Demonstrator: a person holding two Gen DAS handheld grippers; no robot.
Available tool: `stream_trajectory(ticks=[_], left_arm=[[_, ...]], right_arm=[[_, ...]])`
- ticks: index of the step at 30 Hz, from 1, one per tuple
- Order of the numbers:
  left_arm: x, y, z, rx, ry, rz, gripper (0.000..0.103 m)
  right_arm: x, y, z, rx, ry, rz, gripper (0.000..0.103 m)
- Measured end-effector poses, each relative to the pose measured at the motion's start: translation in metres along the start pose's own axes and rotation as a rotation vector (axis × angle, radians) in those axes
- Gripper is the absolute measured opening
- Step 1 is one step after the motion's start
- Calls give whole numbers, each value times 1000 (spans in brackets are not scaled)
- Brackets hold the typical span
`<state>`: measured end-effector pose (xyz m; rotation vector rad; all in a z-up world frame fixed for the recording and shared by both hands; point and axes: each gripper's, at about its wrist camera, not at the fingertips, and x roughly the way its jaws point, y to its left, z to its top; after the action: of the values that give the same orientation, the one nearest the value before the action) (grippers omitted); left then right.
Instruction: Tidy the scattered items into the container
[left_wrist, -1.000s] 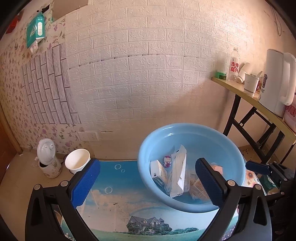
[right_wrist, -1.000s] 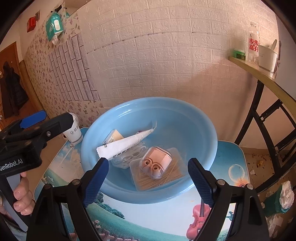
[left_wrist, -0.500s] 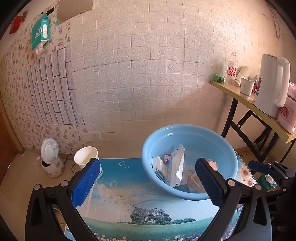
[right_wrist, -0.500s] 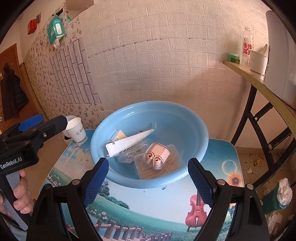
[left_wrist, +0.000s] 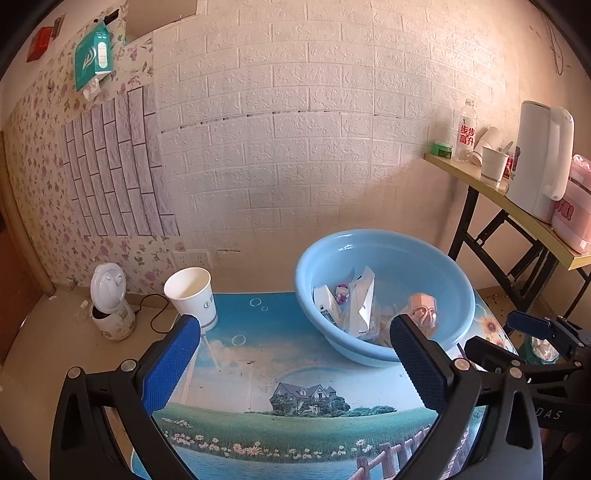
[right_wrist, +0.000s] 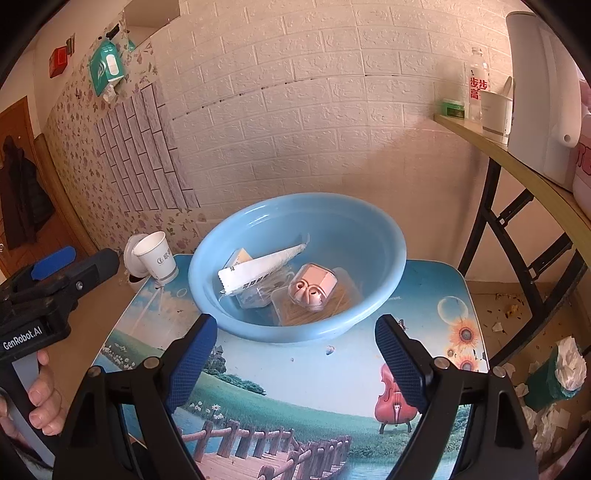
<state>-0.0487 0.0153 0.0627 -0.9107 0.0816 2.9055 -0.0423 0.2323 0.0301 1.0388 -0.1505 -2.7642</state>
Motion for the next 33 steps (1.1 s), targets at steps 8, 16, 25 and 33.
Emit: stream_trajectory(ticks=[8,16,25,33], left_arm=[[2,0,-21,-12,32,-2,103],[11,-9,-38,4,63,19,103],[14,-8,-38,-11,73,2,103],[16,-7,-39,-33,83,5,103]], right_arm=[[-8,4,-5,-17,-23,-33,89],[-4,9,-16,-39,-23,-76,89],[1,13,-19,-40,-18,-78,89],[5,12,-20,-31,-5,-71,89]])
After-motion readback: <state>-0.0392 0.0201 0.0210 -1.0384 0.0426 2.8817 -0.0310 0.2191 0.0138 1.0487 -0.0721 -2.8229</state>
